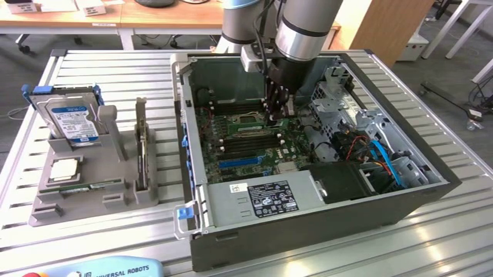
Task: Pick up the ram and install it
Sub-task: 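Insert the ram into the slot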
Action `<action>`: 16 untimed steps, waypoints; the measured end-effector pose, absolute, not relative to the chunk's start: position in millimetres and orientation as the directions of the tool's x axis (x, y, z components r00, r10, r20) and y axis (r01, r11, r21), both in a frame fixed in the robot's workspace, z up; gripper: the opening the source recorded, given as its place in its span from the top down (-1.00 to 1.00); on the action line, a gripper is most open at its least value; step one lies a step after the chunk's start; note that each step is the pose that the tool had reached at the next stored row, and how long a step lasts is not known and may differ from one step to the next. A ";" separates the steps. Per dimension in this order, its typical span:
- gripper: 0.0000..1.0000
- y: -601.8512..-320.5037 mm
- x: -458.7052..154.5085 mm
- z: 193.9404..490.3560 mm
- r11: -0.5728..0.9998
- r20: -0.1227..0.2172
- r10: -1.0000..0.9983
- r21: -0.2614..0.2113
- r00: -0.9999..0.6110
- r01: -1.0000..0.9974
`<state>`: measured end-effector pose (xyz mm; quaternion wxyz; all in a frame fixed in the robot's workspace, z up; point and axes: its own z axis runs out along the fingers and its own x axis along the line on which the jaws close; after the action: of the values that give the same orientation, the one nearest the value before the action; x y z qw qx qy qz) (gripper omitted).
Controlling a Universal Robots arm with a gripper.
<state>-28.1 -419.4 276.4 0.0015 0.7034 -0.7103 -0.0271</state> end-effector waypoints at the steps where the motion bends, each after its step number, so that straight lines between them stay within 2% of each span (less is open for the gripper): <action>1: 0.77 -419.4 -28.1 275.8 0.009 -0.036 -0.999 0.041 -0.011 -0.999; 16: 0.77 -419.3 -28.1 266.4 0.009 -0.035 -0.999 0.041 -0.011 -0.999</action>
<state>-28.1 -419.3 266.4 0.0019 0.7034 -0.7103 -0.0267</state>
